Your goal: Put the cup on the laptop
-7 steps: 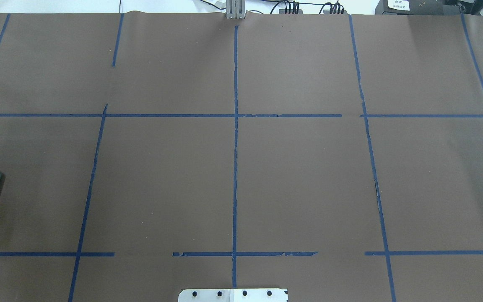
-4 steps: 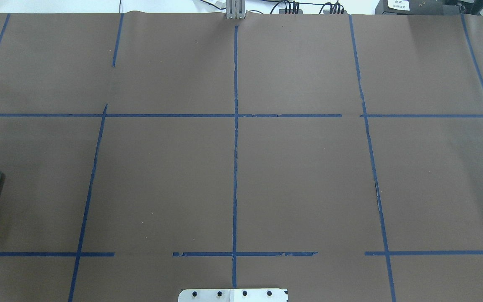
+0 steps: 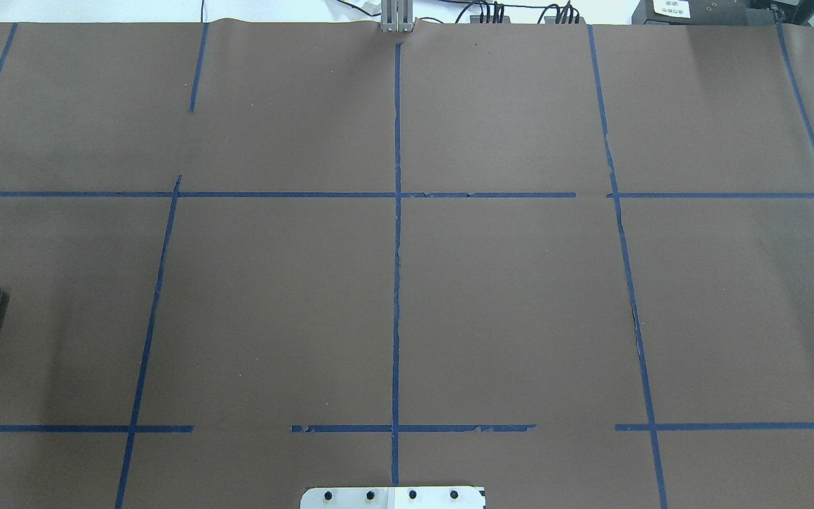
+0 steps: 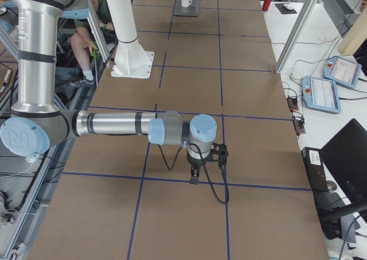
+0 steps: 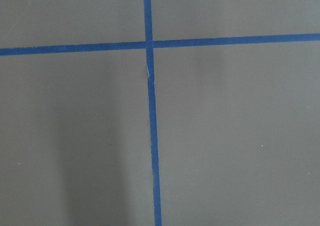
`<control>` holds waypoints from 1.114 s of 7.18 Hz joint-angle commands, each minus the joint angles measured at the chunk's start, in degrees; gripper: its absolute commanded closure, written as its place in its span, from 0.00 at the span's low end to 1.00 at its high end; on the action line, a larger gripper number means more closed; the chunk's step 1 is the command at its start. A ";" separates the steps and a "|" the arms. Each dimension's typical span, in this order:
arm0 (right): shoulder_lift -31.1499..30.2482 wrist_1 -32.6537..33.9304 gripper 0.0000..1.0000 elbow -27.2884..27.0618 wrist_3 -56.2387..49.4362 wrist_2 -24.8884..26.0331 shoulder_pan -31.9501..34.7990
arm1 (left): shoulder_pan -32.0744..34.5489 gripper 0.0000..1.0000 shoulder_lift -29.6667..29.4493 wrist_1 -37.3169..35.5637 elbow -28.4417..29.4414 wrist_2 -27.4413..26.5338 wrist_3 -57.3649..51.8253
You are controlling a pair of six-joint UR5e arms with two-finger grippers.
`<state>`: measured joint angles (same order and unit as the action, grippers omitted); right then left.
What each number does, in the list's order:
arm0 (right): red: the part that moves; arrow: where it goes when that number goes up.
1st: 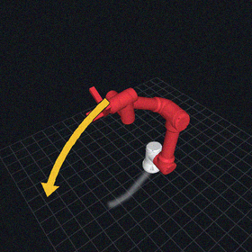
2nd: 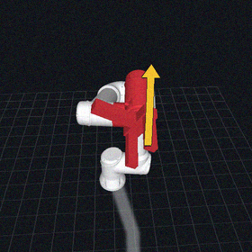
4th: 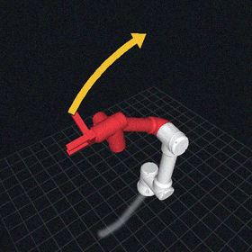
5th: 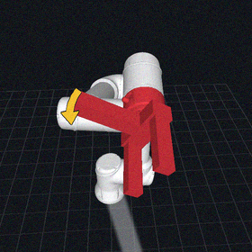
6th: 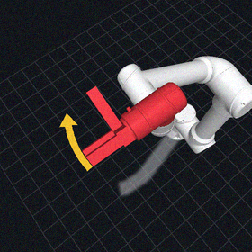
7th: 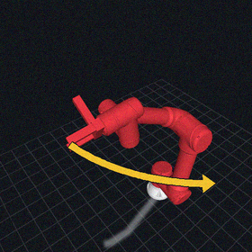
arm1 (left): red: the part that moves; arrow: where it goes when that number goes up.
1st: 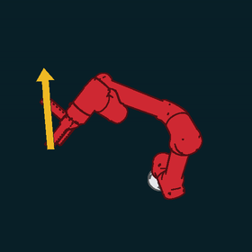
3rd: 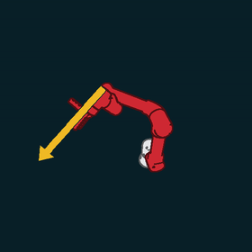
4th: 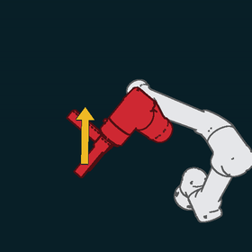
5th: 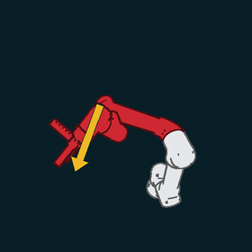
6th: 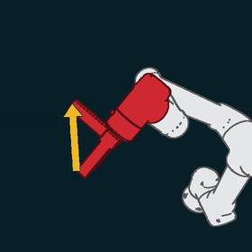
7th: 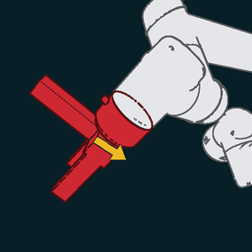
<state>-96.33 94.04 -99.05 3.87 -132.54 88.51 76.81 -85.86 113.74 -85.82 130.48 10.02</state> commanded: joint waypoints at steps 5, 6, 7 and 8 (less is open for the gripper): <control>0.00 0.00 0.00 0.00 0.00 0.00 0.00 | 15.29 0.00 -7.04 -31.95 -1.54 3.96 -24.61; 0.00 0.00 0.00 0.00 0.00 0.00 0.00 | 15.30 0.00 -7.04 -32.17 -1.46 5.12 -24.26; 0.00 0.00 0.00 0.00 0.00 0.00 0.00 | 15.30 0.00 -7.56 -31.83 -1.72 5.22 -18.95; 0.00 0.00 0.00 0.00 0.00 0.00 0.00 | 15.38 0.00 -7.83 -31.47 -2.68 5.22 -16.29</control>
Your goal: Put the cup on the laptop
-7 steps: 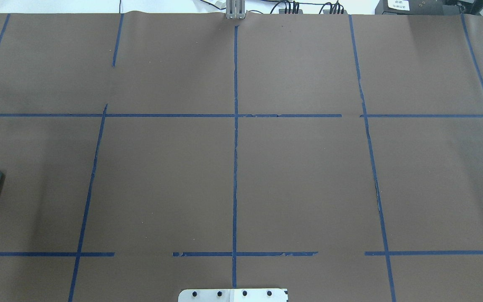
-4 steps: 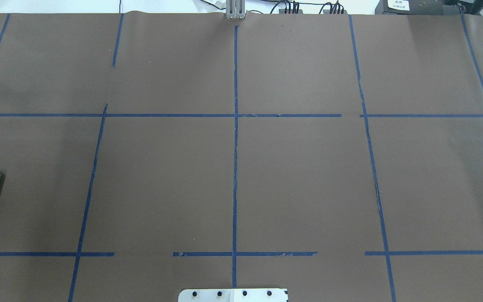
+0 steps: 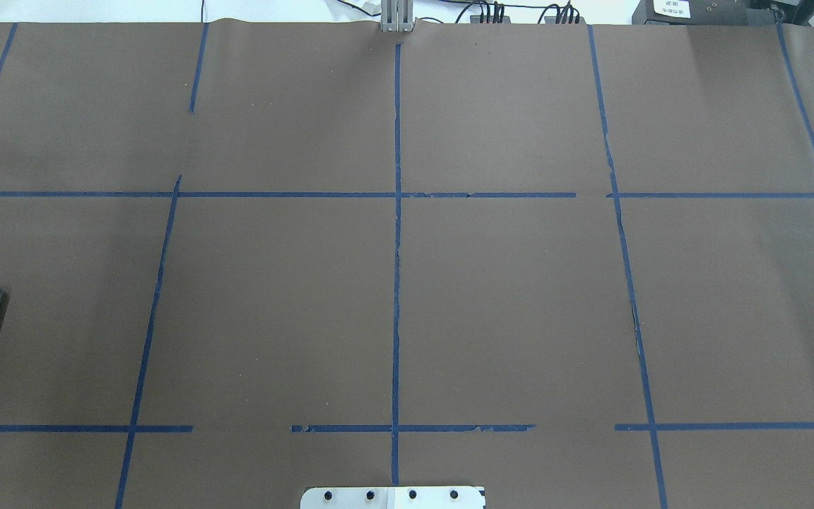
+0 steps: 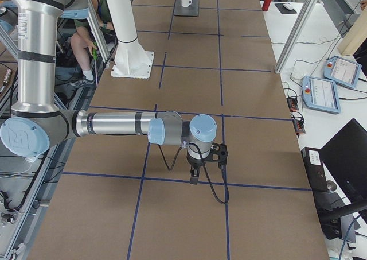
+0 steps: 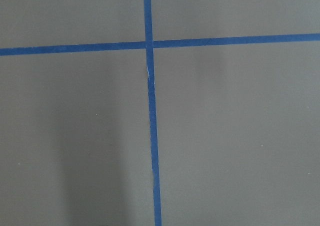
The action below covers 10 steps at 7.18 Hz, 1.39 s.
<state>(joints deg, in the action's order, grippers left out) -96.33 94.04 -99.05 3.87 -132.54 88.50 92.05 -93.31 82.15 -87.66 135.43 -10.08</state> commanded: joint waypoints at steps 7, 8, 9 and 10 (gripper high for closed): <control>0.00 0.00 0.00 0.00 0.00 0.00 0.00 | 0.67 0.00 1.19 1.44 -2.60 0.19 3.49; 0.00 0.00 0.00 0.00 0.00 0.00 0.00 | 0.84 0.00 1.29 1.44 -2.87 0.27 3.49; 0.00 0.00 0.00 0.00 0.00 0.00 0.00 | 1.02 0.00 1.90 1.44 -4.09 0.19 3.58; 0.00 0.00 0.00 0.00 0.00 0.00 0.00 | 1.11 0.00 3.03 1.44 -4.88 0.19 3.49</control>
